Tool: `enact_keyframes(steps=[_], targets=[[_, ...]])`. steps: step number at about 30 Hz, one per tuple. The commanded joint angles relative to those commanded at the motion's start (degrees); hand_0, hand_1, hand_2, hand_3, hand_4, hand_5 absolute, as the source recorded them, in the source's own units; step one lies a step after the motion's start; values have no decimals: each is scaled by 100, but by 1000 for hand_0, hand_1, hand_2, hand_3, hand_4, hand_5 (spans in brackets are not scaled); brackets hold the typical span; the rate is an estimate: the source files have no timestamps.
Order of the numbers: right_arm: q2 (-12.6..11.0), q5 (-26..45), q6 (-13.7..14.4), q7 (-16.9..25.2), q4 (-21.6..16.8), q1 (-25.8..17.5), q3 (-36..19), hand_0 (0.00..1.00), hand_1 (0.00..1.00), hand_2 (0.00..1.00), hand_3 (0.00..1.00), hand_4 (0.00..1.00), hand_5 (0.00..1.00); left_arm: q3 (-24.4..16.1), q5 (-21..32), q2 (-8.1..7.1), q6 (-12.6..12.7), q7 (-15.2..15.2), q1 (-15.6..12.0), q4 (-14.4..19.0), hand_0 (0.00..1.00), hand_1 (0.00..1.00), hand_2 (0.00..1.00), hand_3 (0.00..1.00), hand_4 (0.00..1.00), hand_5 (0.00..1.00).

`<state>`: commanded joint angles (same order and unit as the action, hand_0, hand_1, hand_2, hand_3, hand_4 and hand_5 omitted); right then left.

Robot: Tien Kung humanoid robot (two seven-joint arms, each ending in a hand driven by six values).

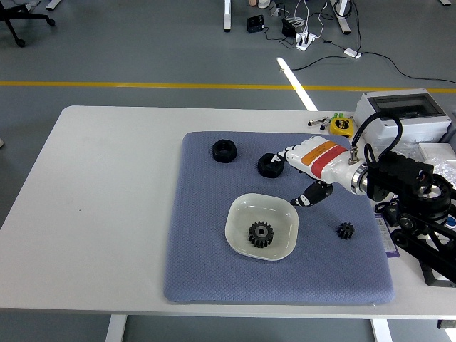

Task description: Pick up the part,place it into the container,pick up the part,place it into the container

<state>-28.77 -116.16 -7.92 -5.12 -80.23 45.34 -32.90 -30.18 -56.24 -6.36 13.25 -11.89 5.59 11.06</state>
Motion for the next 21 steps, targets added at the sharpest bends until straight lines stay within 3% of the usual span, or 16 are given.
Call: enact_keyframes(steps=[7, 21], targets=[[-404, 18, -217, 2, -114, -411, -130, 251, 469, 708, 649, 971, 232, 0, 8, 10, 7, -2, -10, 0, 662, 525, 541, 561, 631, 597], [-708, -146, -242, -10, -552, -1164, -550, 274, 477, 709, 651, 983, 244, -23, -17, 33, -3, -19, -44, 4, 662, 527, 547, 561, 631, 599]])
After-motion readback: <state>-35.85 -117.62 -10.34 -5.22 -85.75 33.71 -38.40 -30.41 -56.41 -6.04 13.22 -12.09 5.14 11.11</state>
